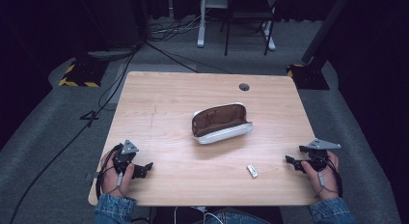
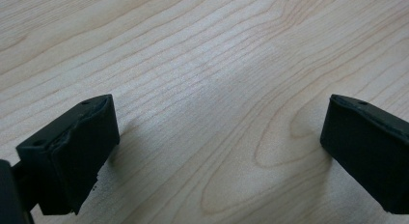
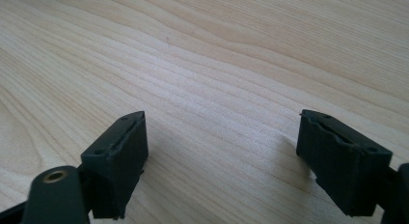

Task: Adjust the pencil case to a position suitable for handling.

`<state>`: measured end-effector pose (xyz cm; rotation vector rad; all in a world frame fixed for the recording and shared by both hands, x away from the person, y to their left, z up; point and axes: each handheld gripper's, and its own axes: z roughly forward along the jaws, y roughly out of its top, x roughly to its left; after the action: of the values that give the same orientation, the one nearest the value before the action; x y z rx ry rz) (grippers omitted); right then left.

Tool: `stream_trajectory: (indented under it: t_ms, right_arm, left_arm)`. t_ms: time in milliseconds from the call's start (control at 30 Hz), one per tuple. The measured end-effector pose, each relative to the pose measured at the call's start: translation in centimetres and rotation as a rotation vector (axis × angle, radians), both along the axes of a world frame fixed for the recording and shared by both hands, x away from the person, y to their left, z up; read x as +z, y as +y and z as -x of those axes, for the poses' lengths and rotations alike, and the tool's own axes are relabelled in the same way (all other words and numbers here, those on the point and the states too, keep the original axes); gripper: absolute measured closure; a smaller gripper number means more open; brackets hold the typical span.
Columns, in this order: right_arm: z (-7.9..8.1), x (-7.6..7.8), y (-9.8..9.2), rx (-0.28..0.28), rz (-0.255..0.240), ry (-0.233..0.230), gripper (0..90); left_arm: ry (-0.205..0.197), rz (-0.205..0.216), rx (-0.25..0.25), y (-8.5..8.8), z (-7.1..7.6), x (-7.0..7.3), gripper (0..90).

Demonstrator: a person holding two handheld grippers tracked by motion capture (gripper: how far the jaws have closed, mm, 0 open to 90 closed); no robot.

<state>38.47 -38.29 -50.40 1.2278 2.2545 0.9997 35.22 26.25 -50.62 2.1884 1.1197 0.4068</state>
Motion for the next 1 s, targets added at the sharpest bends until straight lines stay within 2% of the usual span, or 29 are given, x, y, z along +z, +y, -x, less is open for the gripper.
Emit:
stream_trajectory:
  t_ms: [400, 567, 700, 833, 1000]
  right_arm:
    - [0.1, 0.0, 0.1, 0.000, 0.007, -0.007, 19.7]
    - [0.4, 0.0, 0.3, -0.039, 0.004, -0.006, 21.6]
    - [0.7, 0.0, 0.5, -0.051, 0.001, -0.009, 24.7]
    - [0.9, 0.1, 0.6, -0.058, -0.005, -0.009, 27.9]
    - [1.4, 0.2, 0.6, -0.074, -0.015, -0.015, 37.2]
  left_arm:
    - [0.004, 0.001, 0.006, -0.3, 0.3, 0.0, 0.5]
    - [0.004, 0.002, -0.009, -1.0, 0.7, 0.0, 0.4]
    - [0.000, -0.007, -0.024, -1.4, 0.8, 0.1, 0.1]
    - [0.005, -0.001, -0.016, -1.7, 0.8, 0.0, 0.1]
    - [-0.002, -0.005, -0.019, -2.2, 0.9, 0.0, 0.1]
